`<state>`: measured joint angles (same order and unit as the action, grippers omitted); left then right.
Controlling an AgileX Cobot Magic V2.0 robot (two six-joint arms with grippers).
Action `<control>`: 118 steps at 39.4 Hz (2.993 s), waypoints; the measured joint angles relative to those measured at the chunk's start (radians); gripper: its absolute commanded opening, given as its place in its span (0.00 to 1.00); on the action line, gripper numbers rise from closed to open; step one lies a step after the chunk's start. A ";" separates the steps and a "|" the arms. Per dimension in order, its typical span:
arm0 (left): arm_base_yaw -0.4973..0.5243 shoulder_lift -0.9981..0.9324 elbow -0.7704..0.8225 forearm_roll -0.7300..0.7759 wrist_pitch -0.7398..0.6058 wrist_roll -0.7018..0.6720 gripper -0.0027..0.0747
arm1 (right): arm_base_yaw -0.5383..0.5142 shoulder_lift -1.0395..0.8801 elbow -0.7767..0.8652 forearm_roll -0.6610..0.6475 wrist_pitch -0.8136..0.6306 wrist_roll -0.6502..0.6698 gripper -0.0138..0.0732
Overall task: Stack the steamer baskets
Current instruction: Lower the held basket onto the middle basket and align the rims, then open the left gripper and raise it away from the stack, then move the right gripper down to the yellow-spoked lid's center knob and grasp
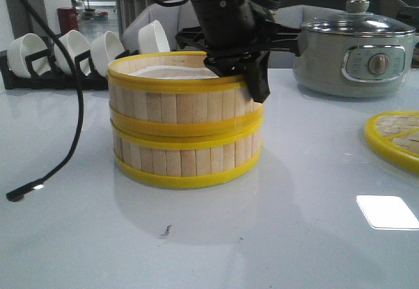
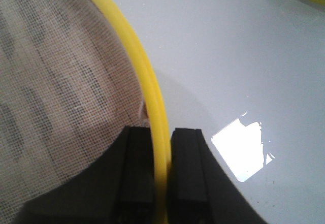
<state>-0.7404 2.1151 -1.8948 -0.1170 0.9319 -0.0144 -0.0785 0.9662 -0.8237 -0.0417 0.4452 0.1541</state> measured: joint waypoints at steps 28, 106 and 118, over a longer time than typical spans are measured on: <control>-0.004 -0.002 0.000 0.006 0.000 0.000 0.58 | 0.000 0.000 0.000 0.000 0.000 0.000 0.64; 0.509 -1.151 0.731 0.103 -0.203 -0.017 0.15 | 0.000 0.000 0.000 0.042 0.019 0.000 0.64; 0.509 -1.454 1.128 0.117 -0.325 -0.073 0.14 | 0.000 0.000 0.000 0.042 0.022 0.000 0.64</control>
<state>-0.2318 0.6615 -0.7667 0.0000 0.6072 -0.0876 -0.0785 0.9662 -0.8237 0.0000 0.4673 0.1541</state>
